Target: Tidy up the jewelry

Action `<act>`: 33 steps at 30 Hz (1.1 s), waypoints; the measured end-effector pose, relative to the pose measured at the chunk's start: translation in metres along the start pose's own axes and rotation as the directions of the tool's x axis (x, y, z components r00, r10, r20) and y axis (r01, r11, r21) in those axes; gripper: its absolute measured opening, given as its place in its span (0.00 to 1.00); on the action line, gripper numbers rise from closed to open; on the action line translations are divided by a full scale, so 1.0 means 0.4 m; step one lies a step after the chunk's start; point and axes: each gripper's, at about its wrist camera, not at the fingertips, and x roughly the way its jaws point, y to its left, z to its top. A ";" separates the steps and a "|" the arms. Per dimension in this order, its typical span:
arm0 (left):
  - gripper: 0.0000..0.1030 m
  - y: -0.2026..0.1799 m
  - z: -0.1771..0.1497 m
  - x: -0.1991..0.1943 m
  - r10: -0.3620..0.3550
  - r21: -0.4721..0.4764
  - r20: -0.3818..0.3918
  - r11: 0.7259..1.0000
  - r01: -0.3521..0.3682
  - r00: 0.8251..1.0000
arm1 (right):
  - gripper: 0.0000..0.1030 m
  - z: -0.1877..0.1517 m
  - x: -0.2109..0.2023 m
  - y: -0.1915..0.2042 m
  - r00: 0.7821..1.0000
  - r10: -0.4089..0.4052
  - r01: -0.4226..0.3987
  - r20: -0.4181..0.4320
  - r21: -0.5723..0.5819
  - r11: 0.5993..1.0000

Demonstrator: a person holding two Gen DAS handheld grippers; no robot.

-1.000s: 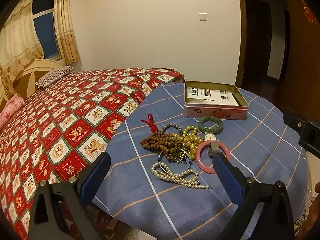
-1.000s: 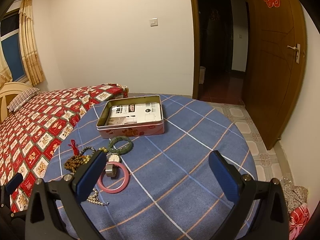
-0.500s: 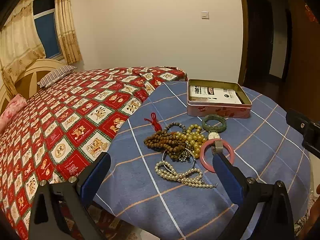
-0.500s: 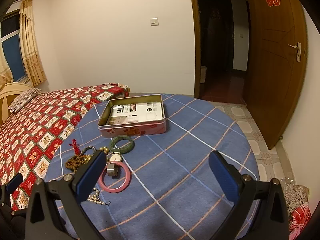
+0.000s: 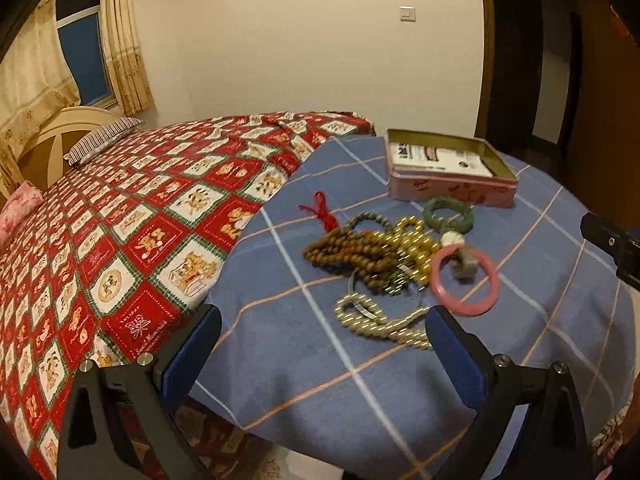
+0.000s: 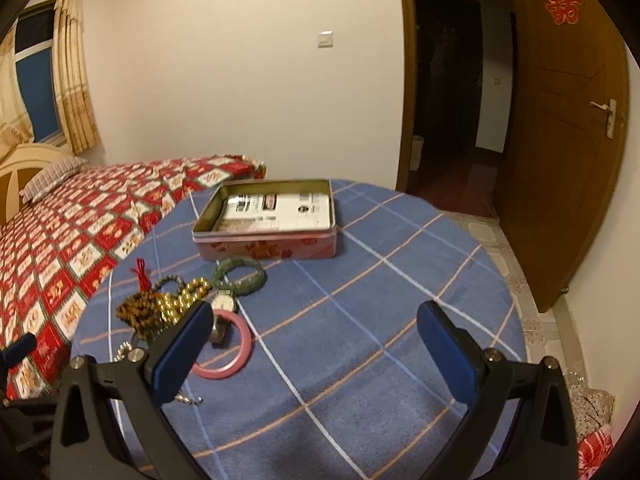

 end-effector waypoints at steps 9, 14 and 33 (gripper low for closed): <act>0.99 0.033 0.009 0.066 -0.021 -0.051 -0.055 0.999 0.018 0.998 | 0.49 -0.036 0.104 0.025 0.976 0.147 -0.149 -0.161 0.001 0.989; 0.99 0.039 0.021 0.091 -0.027 -0.043 -0.063 0.999 0.025 0.998 | 0.48 -0.021 0.151 0.088 0.941 0.269 -0.275 -0.205 0.002 0.961; 0.99 0.045 0.063 0.158 -0.046 -0.032 -0.075 0.999 0.043 0.996 | 0.18 -0.004 0.252 0.112 0.890 0.335 -0.343 -0.308 0.031 0.939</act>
